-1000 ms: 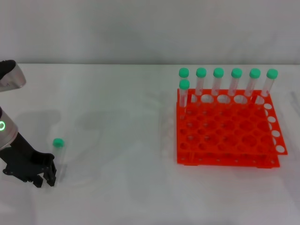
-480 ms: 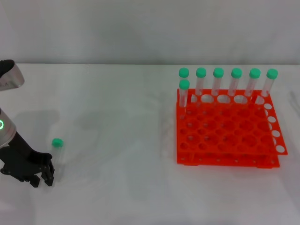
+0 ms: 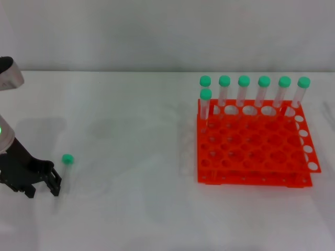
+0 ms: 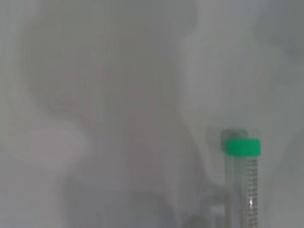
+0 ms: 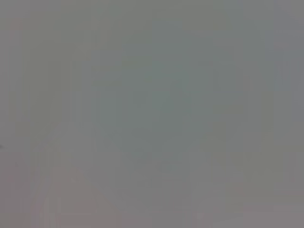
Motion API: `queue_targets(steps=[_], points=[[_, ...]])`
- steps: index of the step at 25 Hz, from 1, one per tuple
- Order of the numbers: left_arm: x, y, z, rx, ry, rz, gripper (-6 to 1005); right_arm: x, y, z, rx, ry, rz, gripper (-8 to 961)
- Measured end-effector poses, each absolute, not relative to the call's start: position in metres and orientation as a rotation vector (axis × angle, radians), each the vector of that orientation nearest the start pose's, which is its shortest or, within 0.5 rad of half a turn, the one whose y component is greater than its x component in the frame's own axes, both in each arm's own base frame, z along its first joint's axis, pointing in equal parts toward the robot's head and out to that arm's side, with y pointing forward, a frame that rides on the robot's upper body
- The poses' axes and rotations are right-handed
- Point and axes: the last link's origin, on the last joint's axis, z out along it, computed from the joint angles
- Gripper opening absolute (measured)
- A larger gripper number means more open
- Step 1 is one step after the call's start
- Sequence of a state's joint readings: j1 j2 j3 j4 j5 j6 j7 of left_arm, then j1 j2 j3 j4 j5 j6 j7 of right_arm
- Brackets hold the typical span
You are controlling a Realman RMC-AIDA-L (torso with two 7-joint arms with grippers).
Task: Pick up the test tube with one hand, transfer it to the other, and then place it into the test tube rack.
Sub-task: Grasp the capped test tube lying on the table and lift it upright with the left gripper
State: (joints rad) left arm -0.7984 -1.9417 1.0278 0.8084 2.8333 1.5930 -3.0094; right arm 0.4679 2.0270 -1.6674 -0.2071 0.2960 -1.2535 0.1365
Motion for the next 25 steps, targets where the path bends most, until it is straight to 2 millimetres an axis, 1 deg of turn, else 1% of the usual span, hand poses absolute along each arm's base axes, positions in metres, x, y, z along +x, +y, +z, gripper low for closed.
queue_targets(steps=[2, 7, 14, 21, 25], points=[[-0.272, 0.381, 0.053, 2.473, 2.48, -0.789, 561, 0.309, 0.362, 0.049, -1.476, 0.297, 0.775, 820], [-0.268, 0.388, 0.053, 2.53, 2.477, -0.762, 561, 0.309, 0.362, 0.049, -1.475, 0.304, 0.782, 820], [-0.261, 0.393, 0.052, 2.59, 2.443, -0.734, 560, 0.31, 0.362, 0.049, -1.477, 0.311, 0.779, 820], [-0.259, 0.393, 0.04, 2.608, 2.412, -0.718, 559, 0.311, 0.362, 0.049, -1.478, 0.314, 0.777, 820], [-0.259, 0.391, 0.037, 2.606, 2.404, -0.726, 559, 0.31, 0.363, 0.049, -1.477, 0.312, 0.779, 820]])
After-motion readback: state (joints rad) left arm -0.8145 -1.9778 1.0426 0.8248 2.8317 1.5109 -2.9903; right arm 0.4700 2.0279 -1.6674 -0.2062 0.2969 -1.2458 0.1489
